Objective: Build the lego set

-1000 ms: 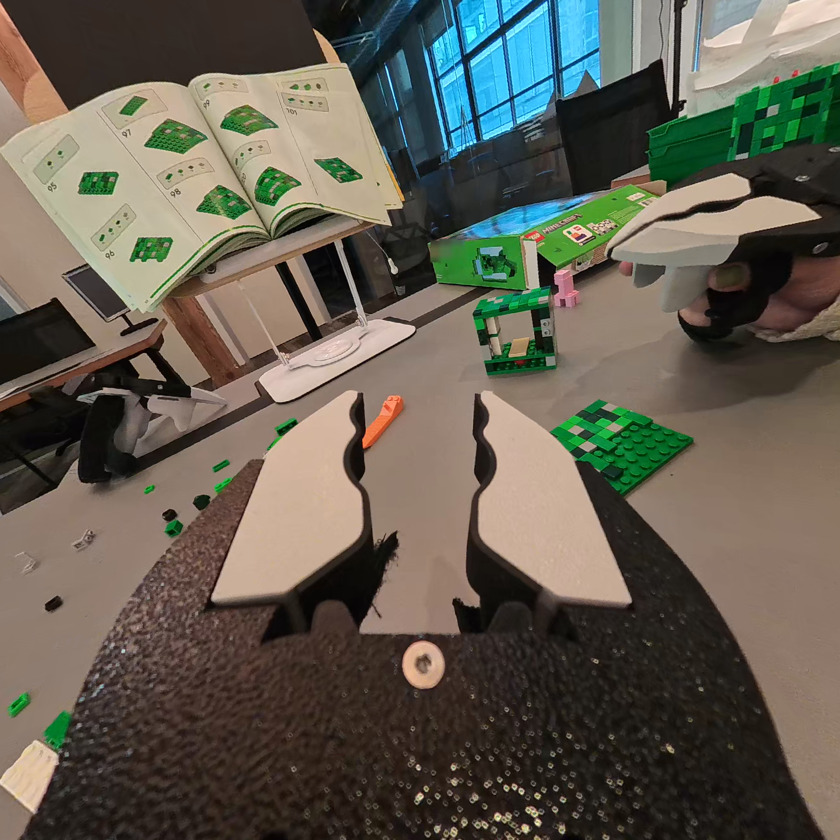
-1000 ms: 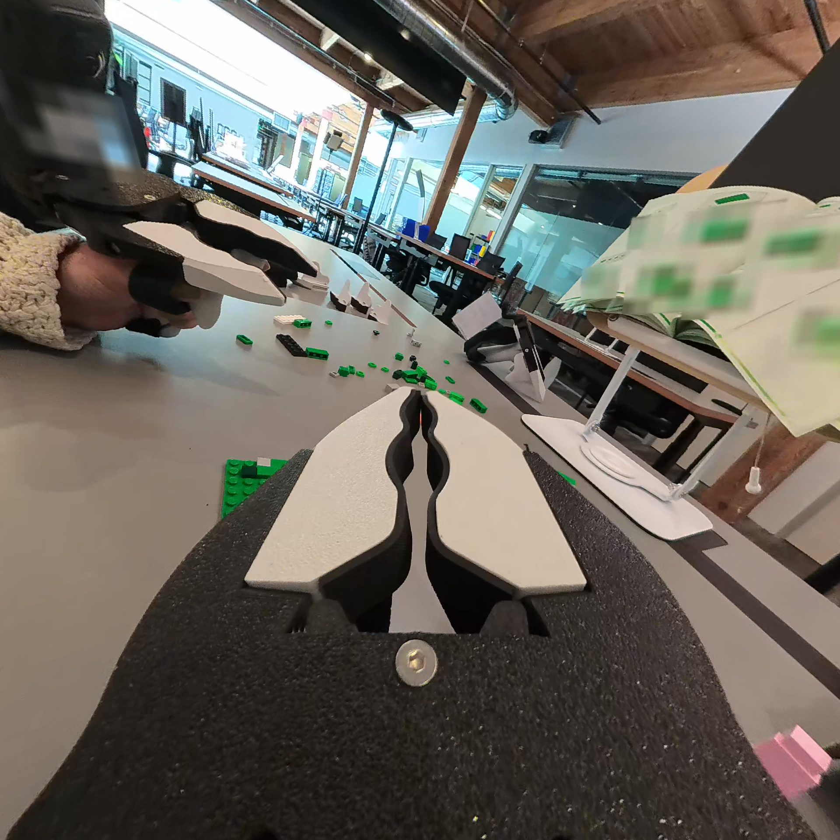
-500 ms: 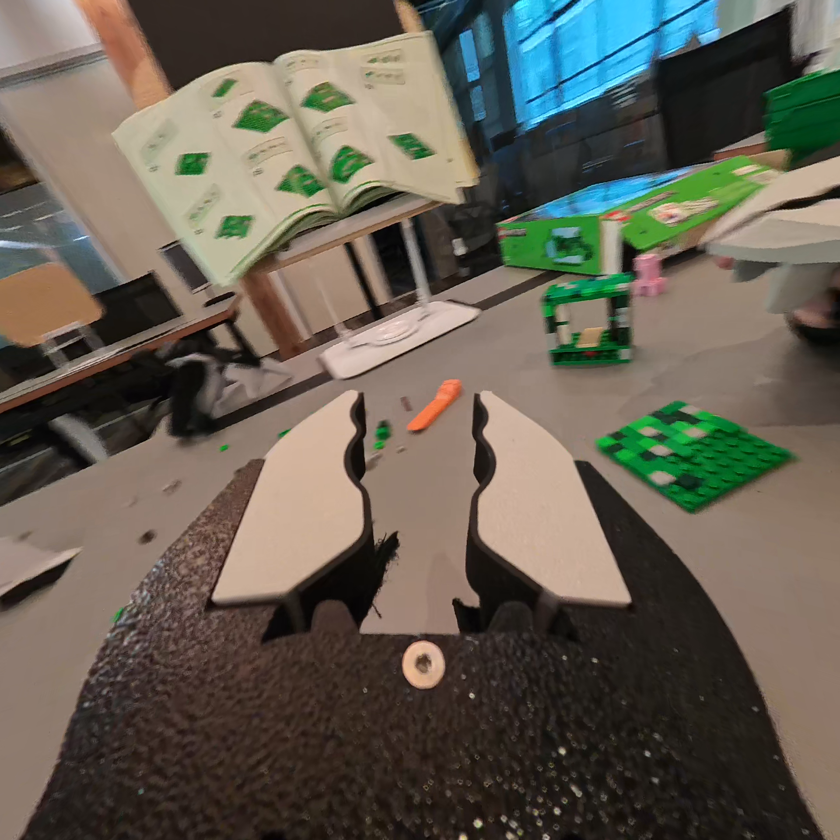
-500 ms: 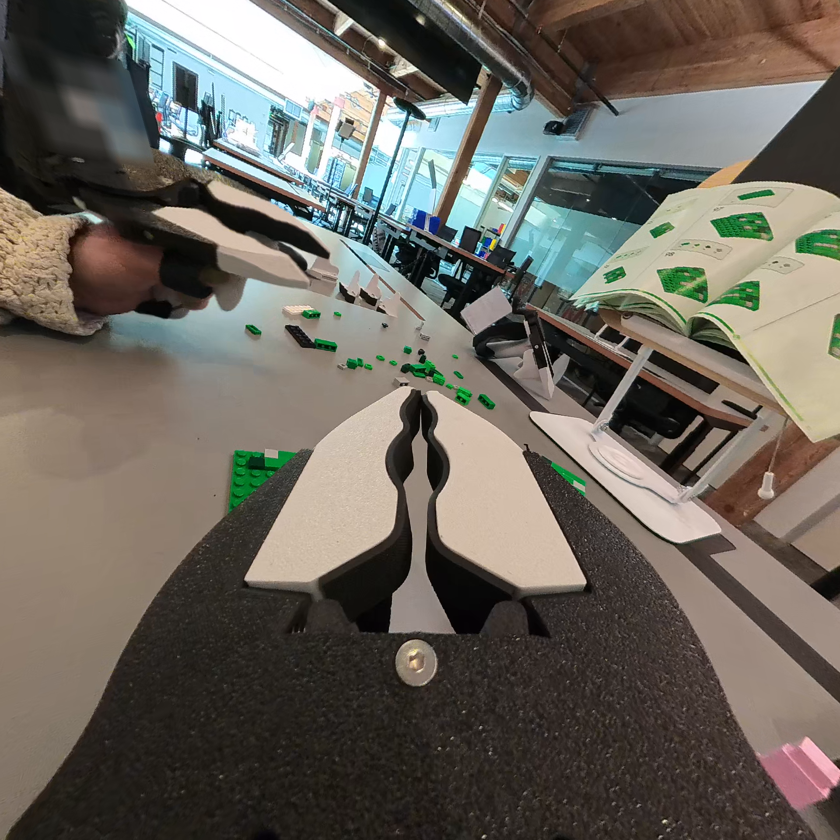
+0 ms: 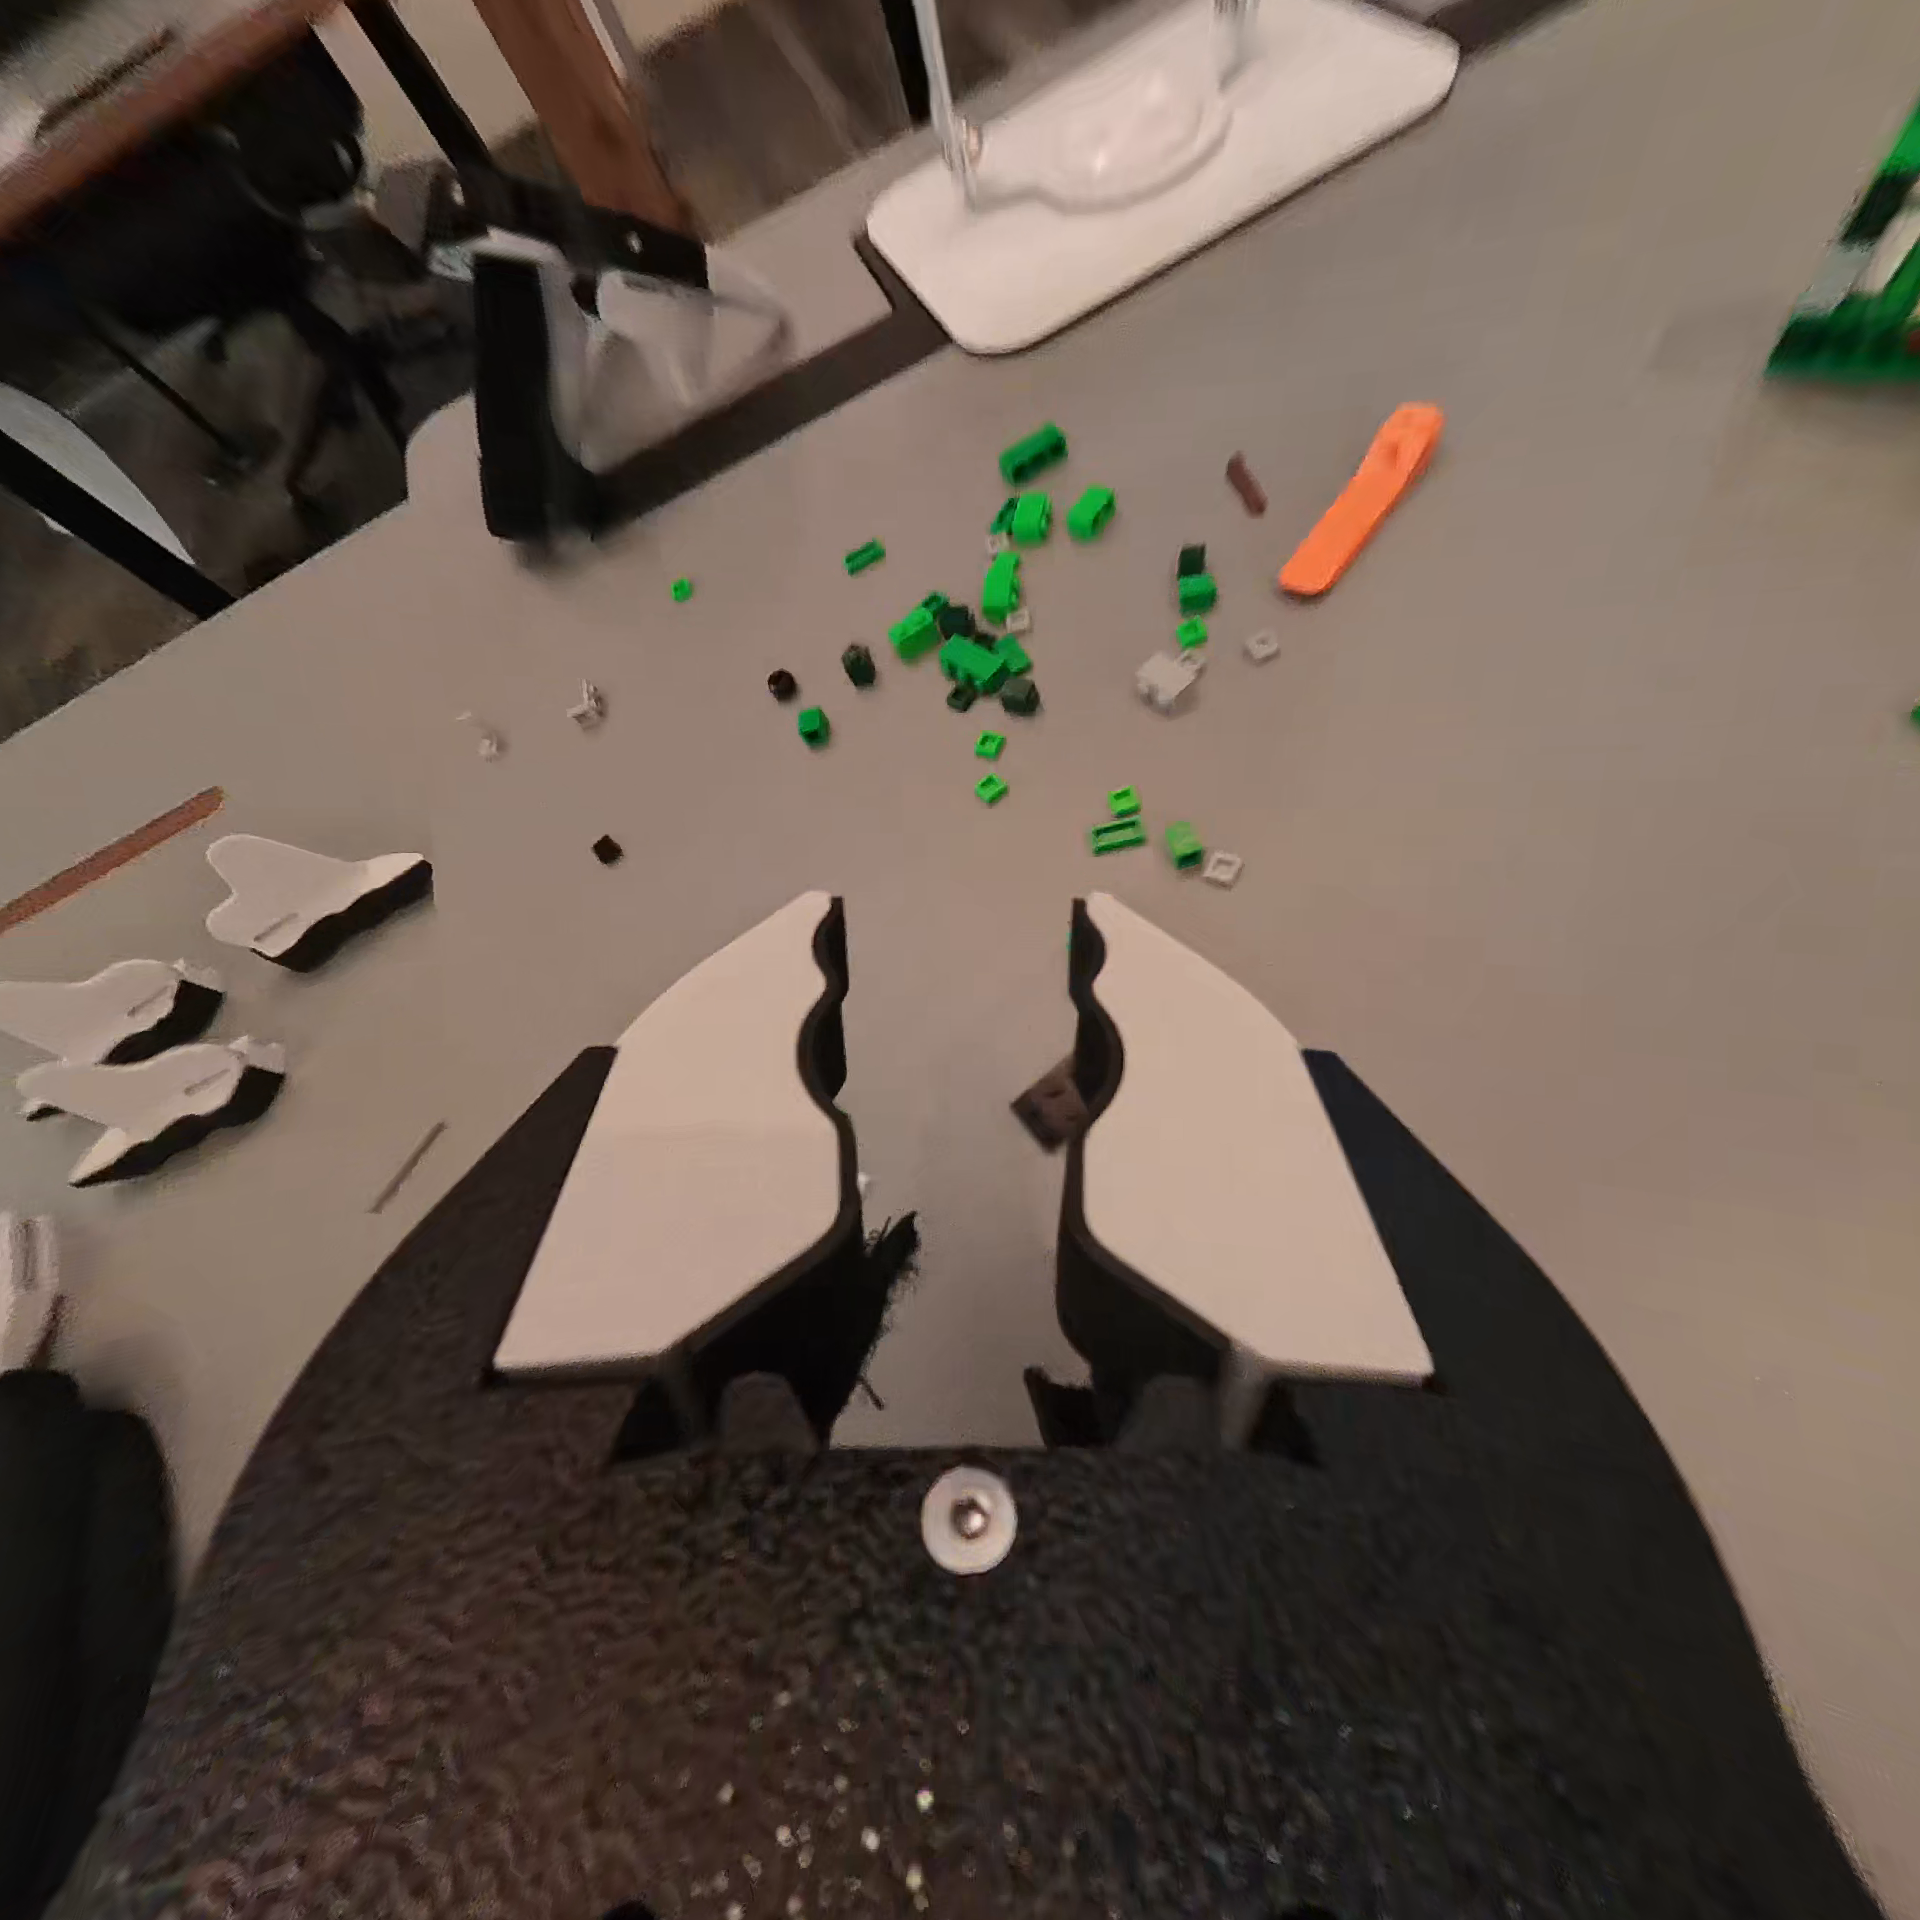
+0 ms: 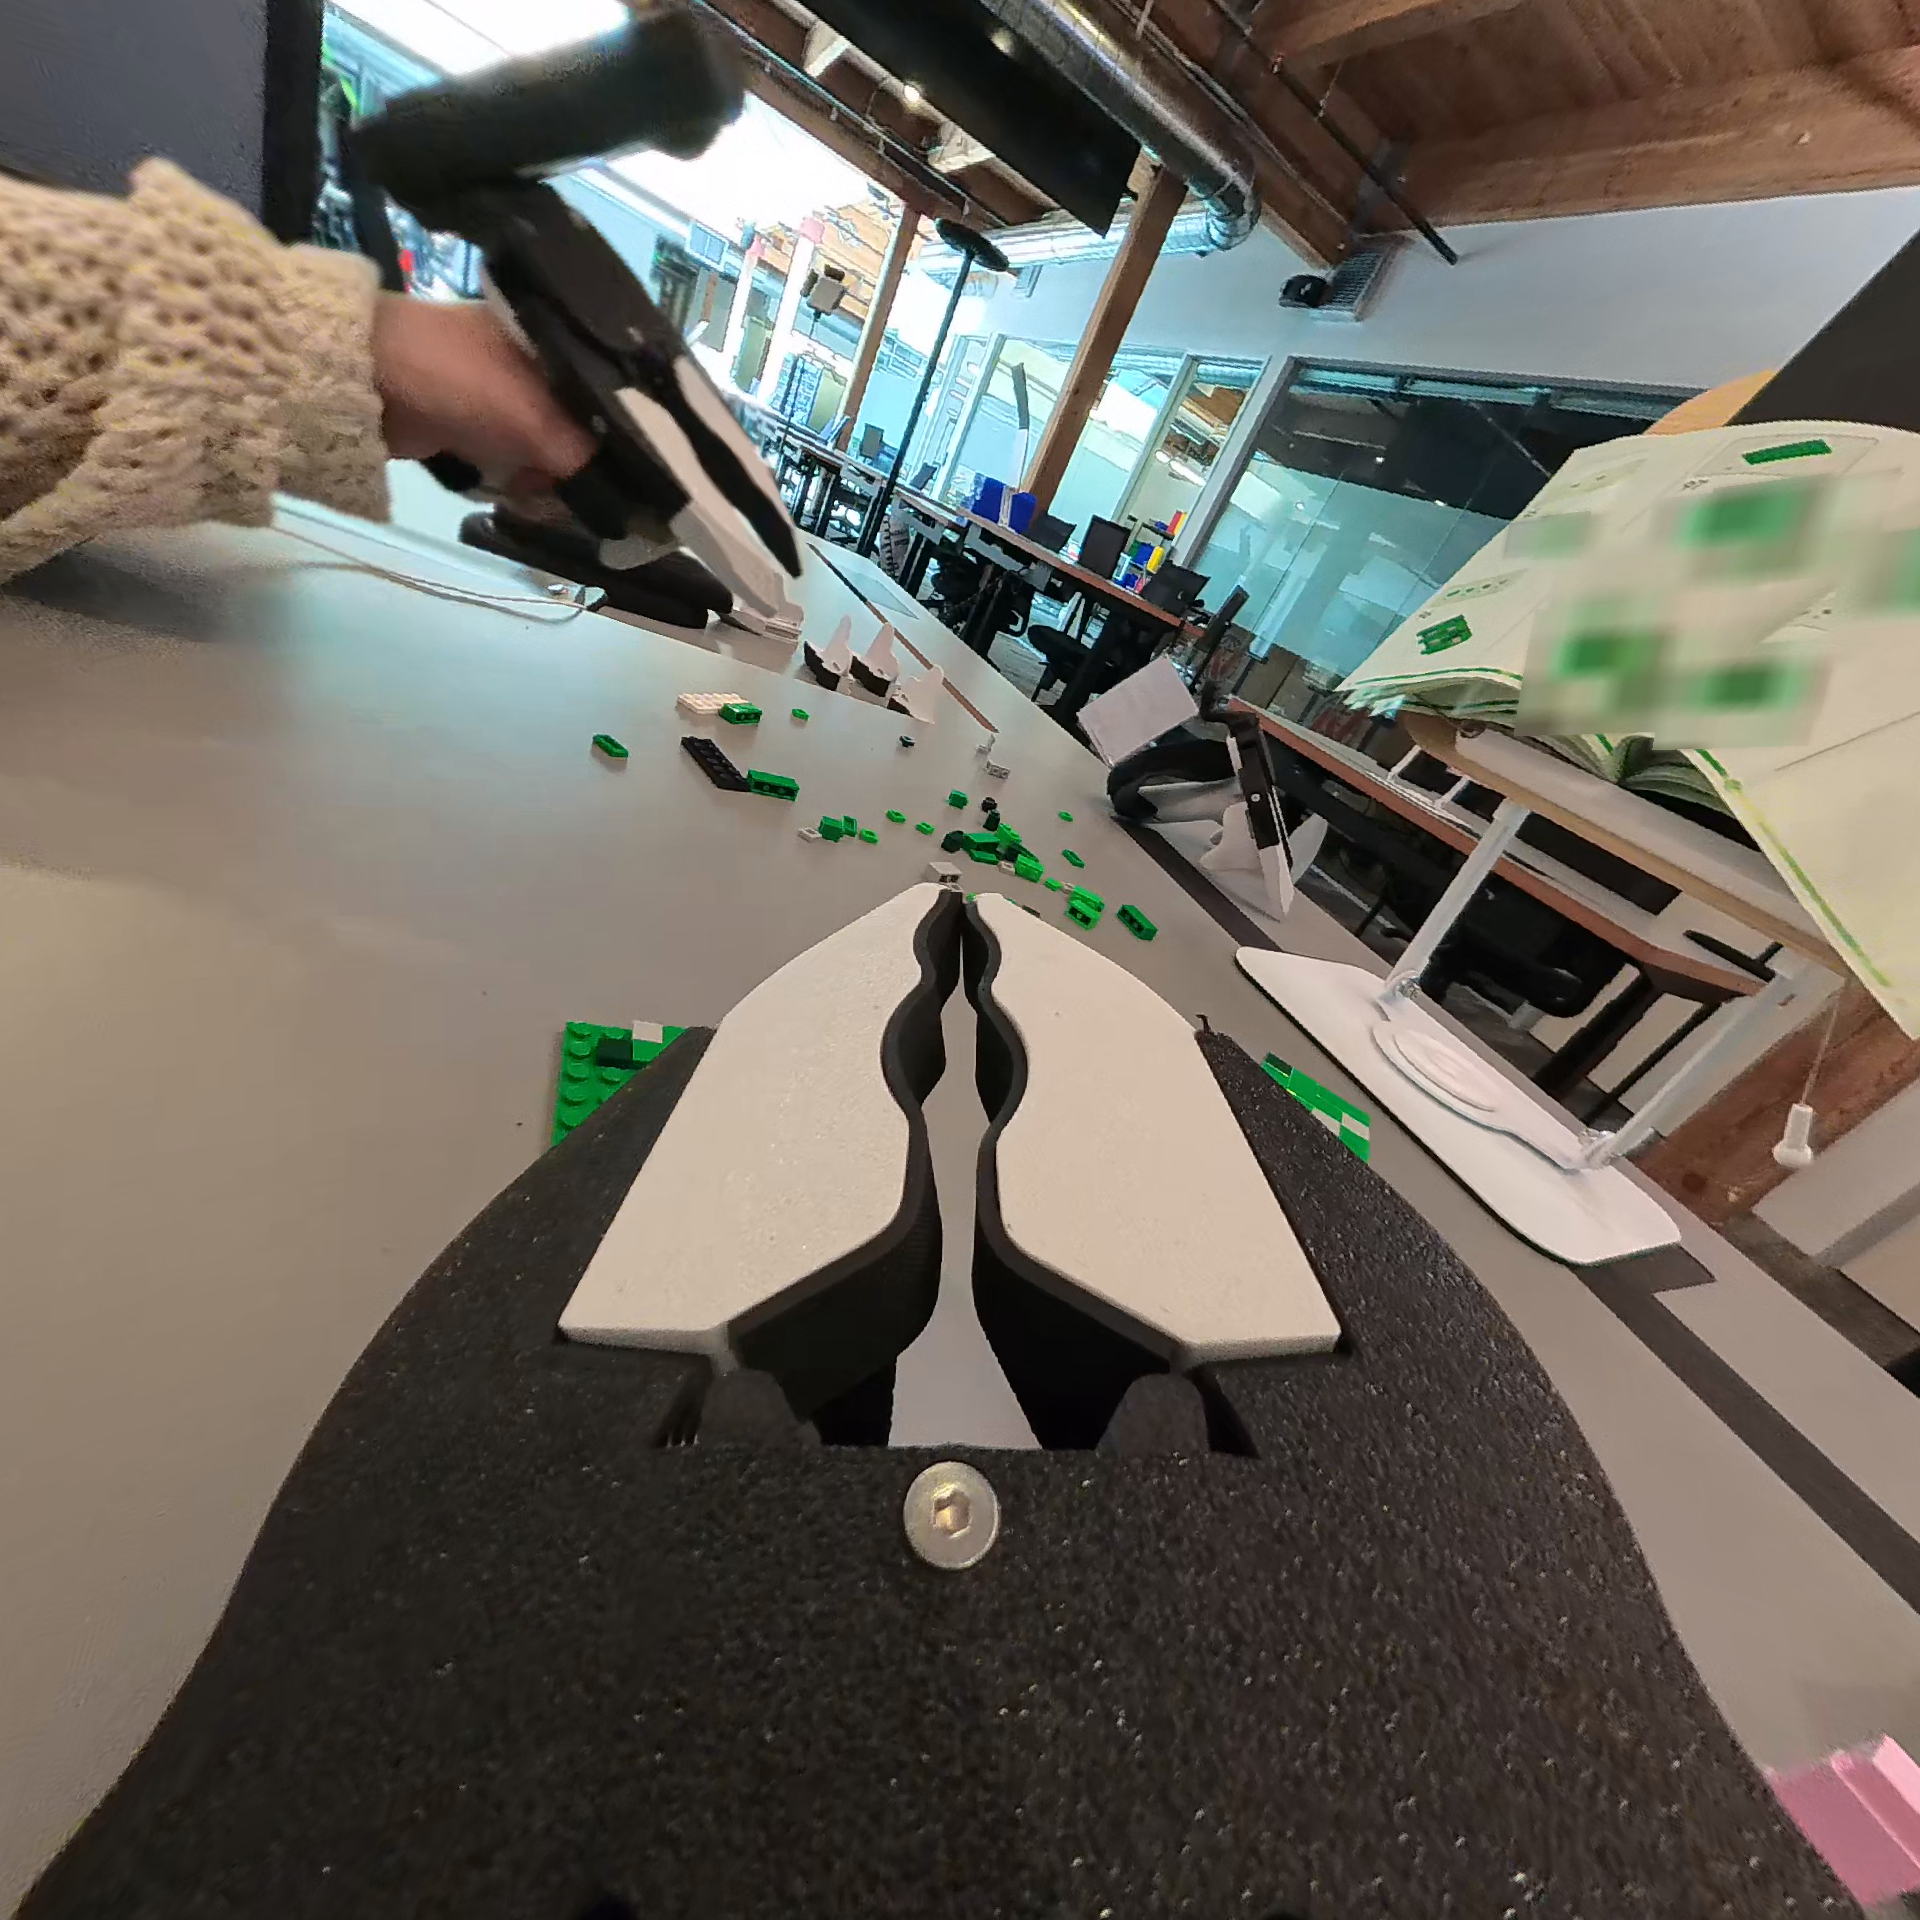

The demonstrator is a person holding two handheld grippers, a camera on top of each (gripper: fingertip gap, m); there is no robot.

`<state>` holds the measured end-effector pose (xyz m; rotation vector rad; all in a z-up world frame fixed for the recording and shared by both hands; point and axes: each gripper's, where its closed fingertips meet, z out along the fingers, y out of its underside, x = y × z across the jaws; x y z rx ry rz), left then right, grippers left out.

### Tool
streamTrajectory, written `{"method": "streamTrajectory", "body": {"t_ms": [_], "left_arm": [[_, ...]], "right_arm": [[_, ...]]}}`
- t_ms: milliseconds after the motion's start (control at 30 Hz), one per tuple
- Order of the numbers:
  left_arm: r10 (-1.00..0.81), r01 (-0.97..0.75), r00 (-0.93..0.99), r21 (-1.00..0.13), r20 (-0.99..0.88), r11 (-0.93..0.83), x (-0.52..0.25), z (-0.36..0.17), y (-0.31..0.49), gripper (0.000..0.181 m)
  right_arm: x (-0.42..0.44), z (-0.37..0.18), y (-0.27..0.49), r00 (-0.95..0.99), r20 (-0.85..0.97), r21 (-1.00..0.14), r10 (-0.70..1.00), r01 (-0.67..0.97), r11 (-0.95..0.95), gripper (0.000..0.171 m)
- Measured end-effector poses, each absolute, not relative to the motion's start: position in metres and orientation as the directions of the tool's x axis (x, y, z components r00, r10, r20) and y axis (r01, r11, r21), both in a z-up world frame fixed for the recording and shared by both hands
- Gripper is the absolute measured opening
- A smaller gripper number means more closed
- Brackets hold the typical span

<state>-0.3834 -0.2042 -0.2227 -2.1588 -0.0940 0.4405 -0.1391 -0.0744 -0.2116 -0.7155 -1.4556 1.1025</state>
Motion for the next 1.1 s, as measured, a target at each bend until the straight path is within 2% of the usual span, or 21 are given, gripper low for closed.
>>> {"method": "streamTrajectory", "body": {"t_ms": [100,167,300,367,433,967,1100], "left_arm": [[0.020,-0.194,0.953,-0.662,-0.302,-0.724,-0.385,-0.229,-0.199,0.035],[-0.212,-0.325,0.943,-0.583,-0.255,-0.745,-0.365,-0.239,-0.196,0.036],[-0.546,-0.551,0.828,-0.369,-0.130,-0.748,-0.330,-0.275,-0.214,0.037],[-0.605,-0.607,0.791,-0.239,-0.090,-0.758,-0.327,-0.292,-0.231,0.037],[-0.597,-0.596,0.801,-0.168,-0.048,-0.785,-0.328,-0.303,-0.241,0.035],[-0.509,-0.506,0.861,-0.166,-0.028,-0.847,-0.331,-0.313,-0.244,0.007],[-0.499,-0.492,0.866,-0.246,-0.034,-0.835,-0.323,-0.312,-0.239,0.007]], "right_arm": [[-0.139,-0.211,-0.074,-0.199,0.400,-0.915,0.895,-0.147,0.376,0.000],[-0.139,-0.212,-0.075,-0.203,0.397,-0.916,0.895,-0.147,0.373,0.000],[-0.140,-0.212,-0.075,-0.207,0.396,-0.917,0.895,-0.144,0.372,0.000],[-0.140,-0.212,-0.075,-0.207,0.396,-0.917,0.895,-0.145,0.372,0.000],[-0.140,-0.212,-0.075,-0.209,0.397,-0.917,0.894,-0.144,0.373,0.000],[-0.142,-0.213,-0.075,-0.212,0.401,-0.915,0.891,-0.140,0.378,0.000],[-0.142,-0.213,-0.075,-0.211,0.398,-0.916,0.893,-0.141,0.376,0.000]]}}
